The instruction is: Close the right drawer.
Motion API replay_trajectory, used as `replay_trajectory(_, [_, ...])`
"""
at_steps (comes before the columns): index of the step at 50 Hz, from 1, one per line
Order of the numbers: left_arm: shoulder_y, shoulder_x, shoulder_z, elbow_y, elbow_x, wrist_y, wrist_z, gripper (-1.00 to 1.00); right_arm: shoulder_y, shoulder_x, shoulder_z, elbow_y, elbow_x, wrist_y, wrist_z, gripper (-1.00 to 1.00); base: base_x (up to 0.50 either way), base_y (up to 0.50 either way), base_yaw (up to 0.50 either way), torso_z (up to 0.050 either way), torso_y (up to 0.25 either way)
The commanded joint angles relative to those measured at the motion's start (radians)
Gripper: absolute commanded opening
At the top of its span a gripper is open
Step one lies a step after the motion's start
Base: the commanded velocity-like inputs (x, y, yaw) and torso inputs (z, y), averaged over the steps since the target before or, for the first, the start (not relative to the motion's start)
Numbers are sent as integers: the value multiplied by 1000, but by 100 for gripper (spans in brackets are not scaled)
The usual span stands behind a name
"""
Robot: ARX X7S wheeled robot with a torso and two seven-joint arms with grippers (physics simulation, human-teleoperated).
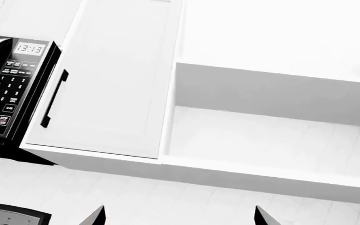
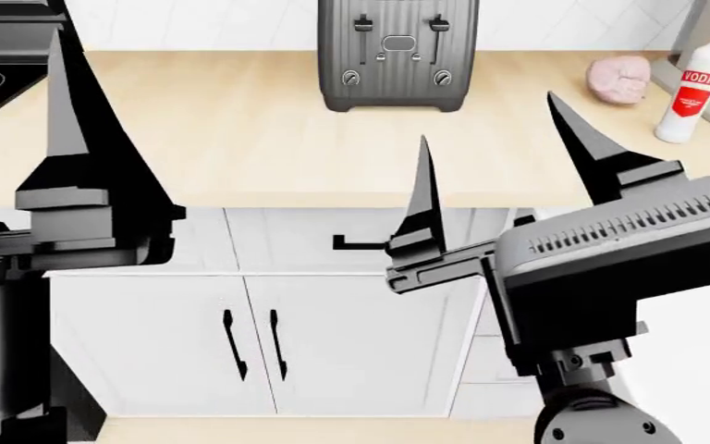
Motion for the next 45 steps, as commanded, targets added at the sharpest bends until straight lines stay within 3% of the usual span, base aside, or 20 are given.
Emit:
replay_trajectory(1, [-94, -81, 103, 1, -37, 61, -94, 100, 57, -51, -48, -22, -144, 51, -115, 100, 0, 0, 0, 0, 0])
replay_trajectory(13, [-113, -101, 133, -6, -39, 90, -112, 100, 82, -95, -30, -12, -221, 47, -203, 100, 0, 0, 0, 0, 0])
replay_trajectory(45, [-116, -110, 138, -41, -43, 119, -103, 100, 93, -86, 18, 4, -195, 26, -190, 100, 0, 0, 0, 0, 0])
